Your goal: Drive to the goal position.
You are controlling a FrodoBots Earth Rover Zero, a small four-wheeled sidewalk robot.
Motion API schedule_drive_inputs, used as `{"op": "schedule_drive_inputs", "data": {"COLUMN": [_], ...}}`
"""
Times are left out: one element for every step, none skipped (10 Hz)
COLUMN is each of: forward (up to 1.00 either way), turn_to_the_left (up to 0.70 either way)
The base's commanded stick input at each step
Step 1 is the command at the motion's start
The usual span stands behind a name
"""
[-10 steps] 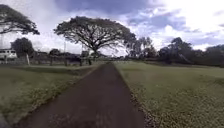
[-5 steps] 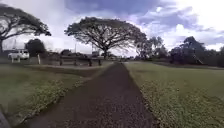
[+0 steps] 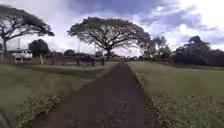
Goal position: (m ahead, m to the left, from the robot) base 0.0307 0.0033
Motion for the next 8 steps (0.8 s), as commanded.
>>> {"op": "schedule_drive_inputs", "data": {"forward": [0.50,0.50,0.50,0.50,0.50,0.50,0.50,0.50], "turn_to_the_left": [0.00,0.00,0.00,0.00,0.00,0.00,0.00,0.00]}}
